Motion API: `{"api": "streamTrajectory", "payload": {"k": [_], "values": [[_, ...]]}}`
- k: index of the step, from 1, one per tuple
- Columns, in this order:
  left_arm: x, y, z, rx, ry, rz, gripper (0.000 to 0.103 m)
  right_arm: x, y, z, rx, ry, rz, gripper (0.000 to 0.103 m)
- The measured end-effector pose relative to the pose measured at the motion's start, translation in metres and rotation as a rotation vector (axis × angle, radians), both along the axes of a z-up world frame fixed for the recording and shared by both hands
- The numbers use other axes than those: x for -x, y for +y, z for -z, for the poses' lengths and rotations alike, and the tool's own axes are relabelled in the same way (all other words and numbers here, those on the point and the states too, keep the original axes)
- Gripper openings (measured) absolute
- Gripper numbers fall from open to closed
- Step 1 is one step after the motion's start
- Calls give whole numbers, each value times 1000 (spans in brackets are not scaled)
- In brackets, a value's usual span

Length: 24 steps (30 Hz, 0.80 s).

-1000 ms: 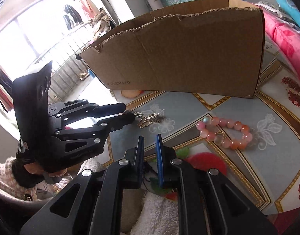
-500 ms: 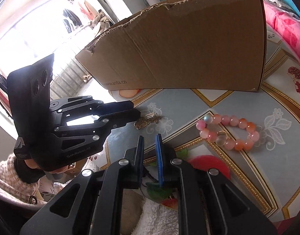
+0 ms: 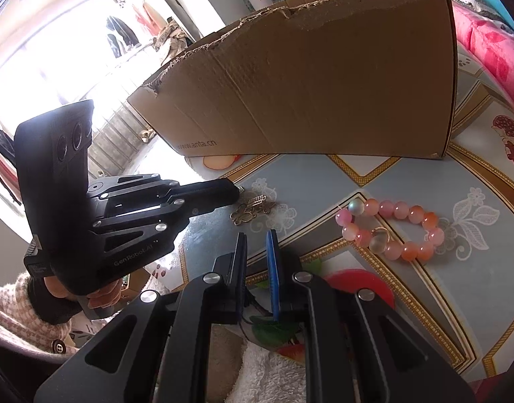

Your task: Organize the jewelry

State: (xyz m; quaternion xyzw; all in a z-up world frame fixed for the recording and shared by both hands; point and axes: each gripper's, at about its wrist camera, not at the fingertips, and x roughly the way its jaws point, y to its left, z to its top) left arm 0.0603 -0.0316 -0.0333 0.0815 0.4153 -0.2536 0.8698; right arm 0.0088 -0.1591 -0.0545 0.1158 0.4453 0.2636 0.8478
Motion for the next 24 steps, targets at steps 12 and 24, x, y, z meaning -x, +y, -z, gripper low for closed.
{"api": "streamTrajectory", "payload": {"k": [12,24], "values": [[0,44,-6,173,38,-110,4,-2,9,-7,46,-21,11,13],[3,66,-2,228,31,-165,4,-23,27,-14,141,-55,15,28]]}}
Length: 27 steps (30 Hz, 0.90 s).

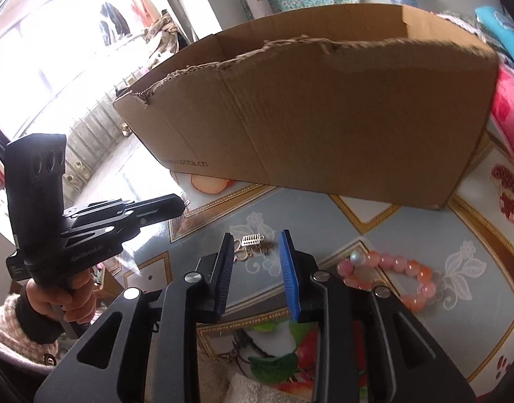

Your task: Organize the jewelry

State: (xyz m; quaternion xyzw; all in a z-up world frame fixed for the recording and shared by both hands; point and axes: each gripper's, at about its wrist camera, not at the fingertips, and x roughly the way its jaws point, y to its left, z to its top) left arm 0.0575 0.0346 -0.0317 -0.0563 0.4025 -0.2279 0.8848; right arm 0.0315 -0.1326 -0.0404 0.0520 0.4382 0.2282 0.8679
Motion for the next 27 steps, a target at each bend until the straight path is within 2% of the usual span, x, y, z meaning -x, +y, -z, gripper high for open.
{"api": "streamTrajectory", "payload": {"k": [11,20,22,24,27], "values": [[3,8,8,50,12,-3,4,0,41,6,255,-90,-87,28],[5,8,9,51,6,2,4,-4,43,6,245,-74,-82,28],[6,9,9,53,6,2,4,-7,44,6,244,-68,-77,26],[7,9,9,55,7,1,4,-13,44,5,236,-60,-73,19],[7,11,9,62,8,-1,4,-17,39,5,193,-36,-66,19]]}}
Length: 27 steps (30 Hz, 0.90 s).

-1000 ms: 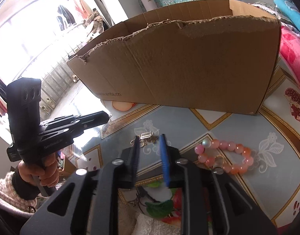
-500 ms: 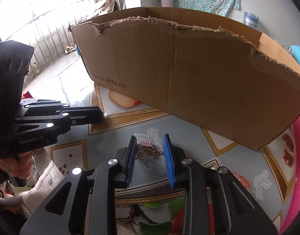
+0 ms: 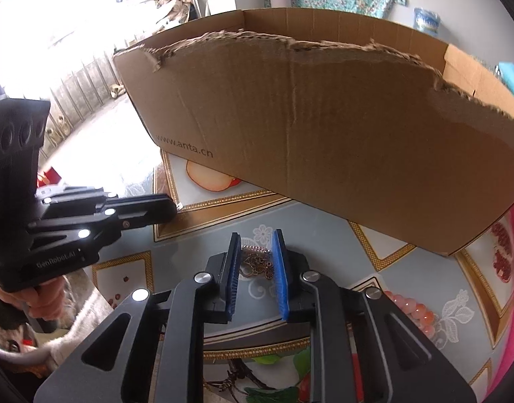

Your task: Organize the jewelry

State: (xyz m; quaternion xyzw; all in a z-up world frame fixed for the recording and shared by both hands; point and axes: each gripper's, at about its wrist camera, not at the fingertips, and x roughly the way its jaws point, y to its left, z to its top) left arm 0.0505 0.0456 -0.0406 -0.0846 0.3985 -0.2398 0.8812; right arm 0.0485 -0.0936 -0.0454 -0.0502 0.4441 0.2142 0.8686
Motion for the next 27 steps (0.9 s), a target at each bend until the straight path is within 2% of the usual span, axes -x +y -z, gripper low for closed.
{"api": "streamTrajectory", "payload": {"k": [11,14,15,21,27], "values": [[-1,5,1,11,1,4,4,-17,-27,0,-207,79,61,18],[-2,5,0,0,5,1,3,-12,-41,-8,-240,68,73,18],[-2,5,-1,1,5,1,0,-10,-44,-12,-254,59,73,18],[-2,14,-16,23,-7,-16,0,4,-54,-36,-292,-18,61,18],[7,18,-31,32,-23,-38,0,20,-66,-47,-321,-62,61,18]]}}
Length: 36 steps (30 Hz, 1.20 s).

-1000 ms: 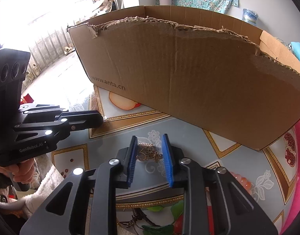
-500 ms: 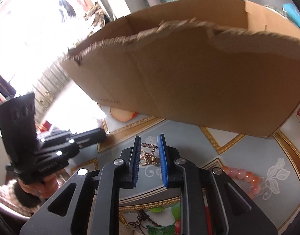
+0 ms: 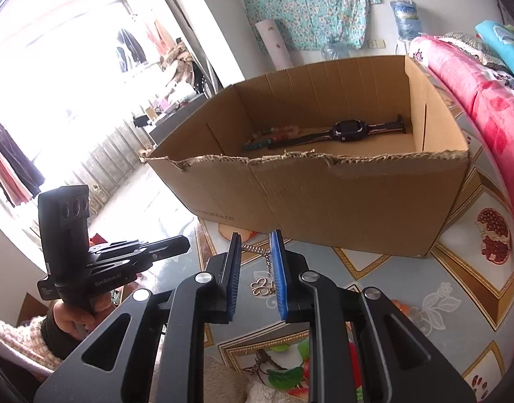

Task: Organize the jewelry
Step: 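Carry both charms into the box and open both grippers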

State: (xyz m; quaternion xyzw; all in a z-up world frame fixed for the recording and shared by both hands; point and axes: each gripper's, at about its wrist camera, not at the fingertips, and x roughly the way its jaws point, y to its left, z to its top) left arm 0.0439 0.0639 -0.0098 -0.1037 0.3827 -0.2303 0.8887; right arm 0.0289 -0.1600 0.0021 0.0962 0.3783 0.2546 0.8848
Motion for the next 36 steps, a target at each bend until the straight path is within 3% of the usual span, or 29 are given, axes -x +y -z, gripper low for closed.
{"api": "streamTrajectory", "payload": {"k": [4,5,6,8,13,16,18,21,29,36], "values": [[-4,-7,7,-58,53,23,3,3,3,-8,-19,-18,4,18],[-7,-10,9,-79,69,28,9,2,4,-8,-21,-20,3,18],[-9,-15,13,-111,85,34,22,4,3,-7,-23,-23,2,18],[-12,-24,17,-182,75,53,27,5,2,-7,-29,-26,4,18],[-21,-44,18,-323,45,144,26,15,-6,-9,-47,-32,26,18],[-26,-56,17,-423,38,180,14,18,-11,-9,-59,-34,39,18],[-29,-58,17,-438,50,207,5,19,-14,-9,-69,-34,44,18],[-32,-60,17,-458,49,220,4,21,-15,-10,-74,-36,49,18],[-11,-58,5,-354,38,200,4,26,-20,-14,-79,-48,52,18],[15,-49,-69,-172,-87,226,4,19,-22,-47,-114,-110,-4,18]]}}
